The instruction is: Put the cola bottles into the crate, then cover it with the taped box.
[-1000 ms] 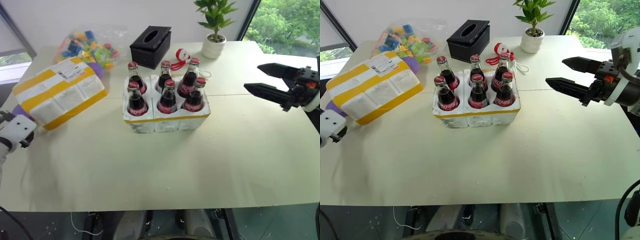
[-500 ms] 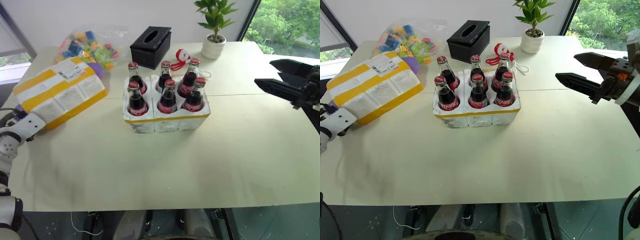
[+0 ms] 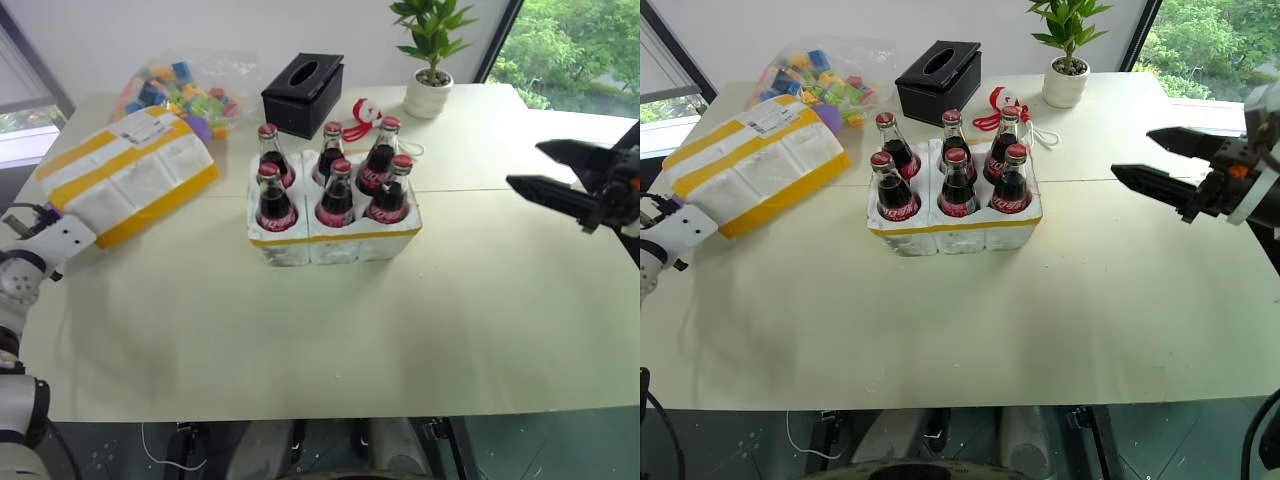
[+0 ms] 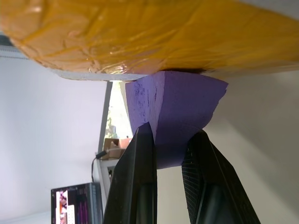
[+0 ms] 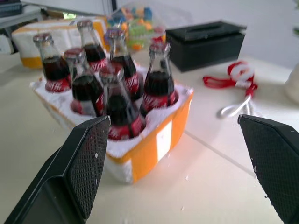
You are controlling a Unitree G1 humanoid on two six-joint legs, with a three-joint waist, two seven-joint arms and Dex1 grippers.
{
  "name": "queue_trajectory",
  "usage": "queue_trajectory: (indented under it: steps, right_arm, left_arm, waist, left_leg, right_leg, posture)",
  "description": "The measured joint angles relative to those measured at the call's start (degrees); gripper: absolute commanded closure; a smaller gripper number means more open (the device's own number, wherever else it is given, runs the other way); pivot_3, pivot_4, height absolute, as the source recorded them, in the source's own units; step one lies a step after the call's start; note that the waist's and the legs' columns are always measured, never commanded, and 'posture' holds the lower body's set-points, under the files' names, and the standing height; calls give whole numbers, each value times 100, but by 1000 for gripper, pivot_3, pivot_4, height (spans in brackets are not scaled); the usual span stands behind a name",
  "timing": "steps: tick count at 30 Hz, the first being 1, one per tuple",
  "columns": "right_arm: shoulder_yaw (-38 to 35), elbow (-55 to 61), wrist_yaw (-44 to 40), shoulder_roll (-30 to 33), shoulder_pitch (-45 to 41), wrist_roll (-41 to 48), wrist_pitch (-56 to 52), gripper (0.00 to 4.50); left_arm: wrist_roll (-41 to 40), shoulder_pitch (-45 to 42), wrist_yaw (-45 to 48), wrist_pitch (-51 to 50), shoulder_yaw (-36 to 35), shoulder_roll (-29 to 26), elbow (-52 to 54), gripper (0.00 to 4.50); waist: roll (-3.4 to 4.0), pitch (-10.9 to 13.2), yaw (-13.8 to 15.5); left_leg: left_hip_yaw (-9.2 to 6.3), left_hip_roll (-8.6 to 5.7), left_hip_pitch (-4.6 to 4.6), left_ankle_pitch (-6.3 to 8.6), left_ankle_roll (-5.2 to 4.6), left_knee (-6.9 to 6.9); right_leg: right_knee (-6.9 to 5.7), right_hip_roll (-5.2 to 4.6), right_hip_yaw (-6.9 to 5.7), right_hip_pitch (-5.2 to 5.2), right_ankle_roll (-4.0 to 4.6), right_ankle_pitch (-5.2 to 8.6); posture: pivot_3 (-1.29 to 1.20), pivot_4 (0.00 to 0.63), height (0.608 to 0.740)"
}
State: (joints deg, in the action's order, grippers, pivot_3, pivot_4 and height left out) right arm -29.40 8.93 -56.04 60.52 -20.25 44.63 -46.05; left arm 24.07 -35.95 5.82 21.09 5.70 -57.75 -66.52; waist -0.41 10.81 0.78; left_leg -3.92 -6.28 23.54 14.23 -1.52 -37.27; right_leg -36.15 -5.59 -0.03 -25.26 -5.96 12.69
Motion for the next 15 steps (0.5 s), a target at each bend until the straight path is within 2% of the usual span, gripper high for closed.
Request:
queue_trajectory:
  steps: [5,9,15]
  right_arm:
    - [14,-52,-225,177,427,-496,436,0]
    - [92,-175,-304,178,487,-674,591,0]
    - [338,-232,-323,134,430,-817,738,0]
  left_arm:
    - [-243,7,262,89,-163,-211,344,4131]
    - [-607,-16,662,47,-507,-524,1005,4131]
    - [-1293,-466,1905,-635,-815,-692,2801,4131]
  waist:
    - [-4,0,-6]
    - [-7,0,-9]
    - [-8,1,9]
  left_leg:
    - [0,1,0,0,0,0]
    - [2,1,0,0,1,-2]
    - [1,1,2,1,-1,-13]
  right_leg:
    - [0,1,0,-1,0,0]
    - [0,1,0,0,0,0]
    - [0,1,-2,6,0,0]
  posture:
    - [0,150,732]
    - [0,150,732]
    - [0,150,732]
